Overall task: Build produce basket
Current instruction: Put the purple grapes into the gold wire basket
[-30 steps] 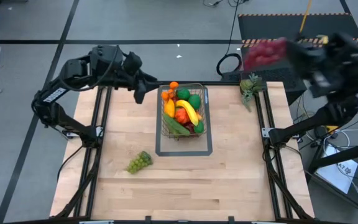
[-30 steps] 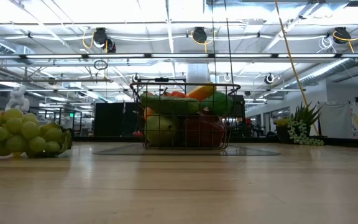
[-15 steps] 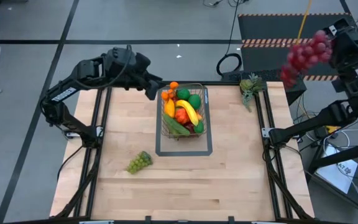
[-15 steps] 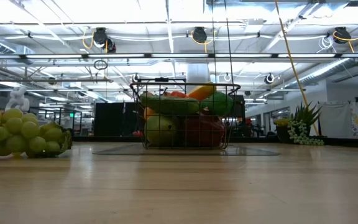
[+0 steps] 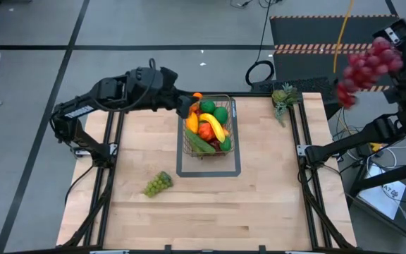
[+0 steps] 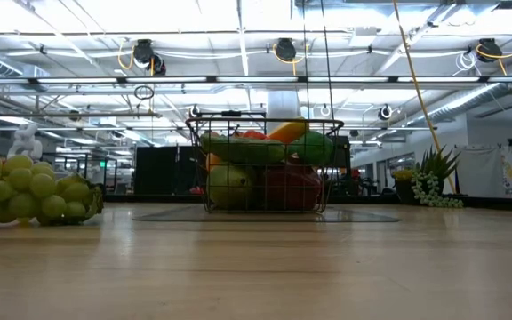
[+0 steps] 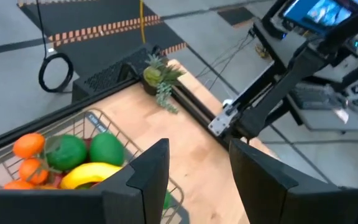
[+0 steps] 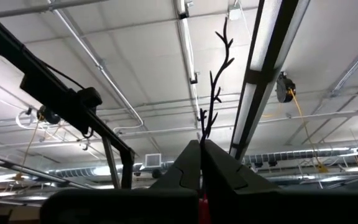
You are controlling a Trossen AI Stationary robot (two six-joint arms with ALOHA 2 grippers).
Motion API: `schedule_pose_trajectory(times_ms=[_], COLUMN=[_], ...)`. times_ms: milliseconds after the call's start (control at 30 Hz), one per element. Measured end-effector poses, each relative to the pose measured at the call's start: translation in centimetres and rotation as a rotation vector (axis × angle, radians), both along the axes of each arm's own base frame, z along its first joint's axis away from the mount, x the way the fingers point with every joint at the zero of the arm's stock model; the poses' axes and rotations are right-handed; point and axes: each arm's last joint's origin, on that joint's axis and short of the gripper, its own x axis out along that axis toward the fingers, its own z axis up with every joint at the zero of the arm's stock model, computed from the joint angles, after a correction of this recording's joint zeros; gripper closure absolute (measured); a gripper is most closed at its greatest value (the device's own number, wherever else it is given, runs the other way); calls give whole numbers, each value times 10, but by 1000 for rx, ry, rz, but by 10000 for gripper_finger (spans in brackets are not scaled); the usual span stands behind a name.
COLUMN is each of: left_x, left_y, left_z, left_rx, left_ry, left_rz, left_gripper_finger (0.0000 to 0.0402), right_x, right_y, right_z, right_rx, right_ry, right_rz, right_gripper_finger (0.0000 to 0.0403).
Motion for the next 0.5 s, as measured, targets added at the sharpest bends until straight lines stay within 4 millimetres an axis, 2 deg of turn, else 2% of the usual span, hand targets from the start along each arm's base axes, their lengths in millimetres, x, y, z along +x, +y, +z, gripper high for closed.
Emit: schedule_pose_trajectory(times_ms=[300, 500], left_x=[14, 22], left_y=[-6, -5], left_z=[-7, -15], left_rx=[0, 6], left_ry=[5, 43], left_rz=[25, 24], left_gripper_finger=[234, 234], right_x=[-3, 3], right_y=[0, 1], right_z=[-1, -6], right_rx=[4, -14], right_ry=[6, 90], right_rz=[5, 17], right_gripper_finger=[403, 403])
